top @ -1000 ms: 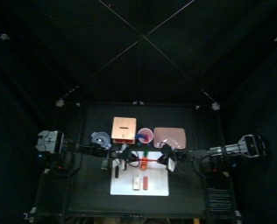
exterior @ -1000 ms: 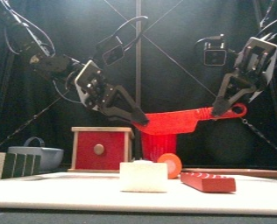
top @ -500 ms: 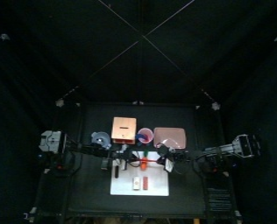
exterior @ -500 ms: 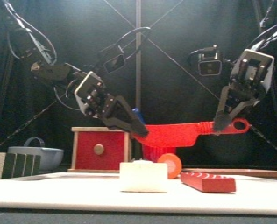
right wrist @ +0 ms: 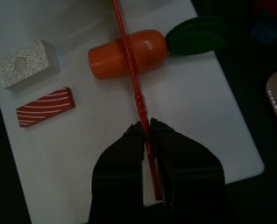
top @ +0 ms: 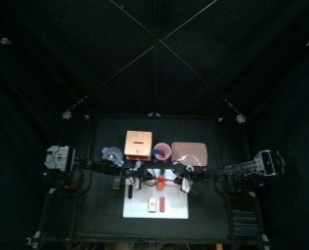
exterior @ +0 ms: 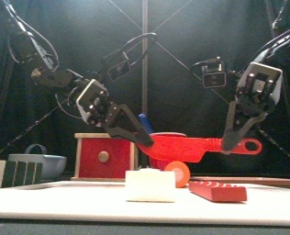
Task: Cut carrot
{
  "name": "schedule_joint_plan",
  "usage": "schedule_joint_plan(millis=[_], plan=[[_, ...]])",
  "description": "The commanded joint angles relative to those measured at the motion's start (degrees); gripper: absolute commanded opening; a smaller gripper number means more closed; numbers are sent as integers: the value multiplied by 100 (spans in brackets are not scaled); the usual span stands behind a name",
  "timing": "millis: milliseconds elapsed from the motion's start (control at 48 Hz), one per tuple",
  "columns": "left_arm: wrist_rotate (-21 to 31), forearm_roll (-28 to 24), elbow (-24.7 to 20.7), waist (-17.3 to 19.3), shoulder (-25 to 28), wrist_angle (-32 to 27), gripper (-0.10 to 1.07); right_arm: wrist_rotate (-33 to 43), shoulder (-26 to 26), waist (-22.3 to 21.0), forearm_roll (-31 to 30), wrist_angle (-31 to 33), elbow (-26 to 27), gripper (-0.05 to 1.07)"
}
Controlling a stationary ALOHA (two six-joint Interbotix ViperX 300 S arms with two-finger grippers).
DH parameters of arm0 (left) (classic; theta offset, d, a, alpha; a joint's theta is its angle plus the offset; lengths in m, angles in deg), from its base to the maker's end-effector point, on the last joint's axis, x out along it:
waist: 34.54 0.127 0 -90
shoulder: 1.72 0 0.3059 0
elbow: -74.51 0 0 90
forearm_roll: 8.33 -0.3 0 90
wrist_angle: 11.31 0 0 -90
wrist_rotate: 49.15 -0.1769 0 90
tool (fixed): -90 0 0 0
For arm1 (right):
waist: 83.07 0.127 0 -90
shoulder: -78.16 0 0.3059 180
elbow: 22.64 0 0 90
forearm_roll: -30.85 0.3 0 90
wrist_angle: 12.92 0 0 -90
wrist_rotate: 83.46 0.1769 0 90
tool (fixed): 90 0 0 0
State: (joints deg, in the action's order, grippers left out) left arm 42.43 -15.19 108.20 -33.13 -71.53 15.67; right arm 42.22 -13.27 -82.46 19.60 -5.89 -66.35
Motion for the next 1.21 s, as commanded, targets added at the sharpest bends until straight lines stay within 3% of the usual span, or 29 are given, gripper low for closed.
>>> schedule_joint_plan(millis=[0,854,1188], plan=[[9,18,-53,-18,-35,35,43,26,-26,18,44,-9,123,22],[9,141,-18,-35,0,-62,43,35,185,185,70,9,211,22],[18,448,-44,-53,545,9,43,35,712,167,220,-70,316,22]])
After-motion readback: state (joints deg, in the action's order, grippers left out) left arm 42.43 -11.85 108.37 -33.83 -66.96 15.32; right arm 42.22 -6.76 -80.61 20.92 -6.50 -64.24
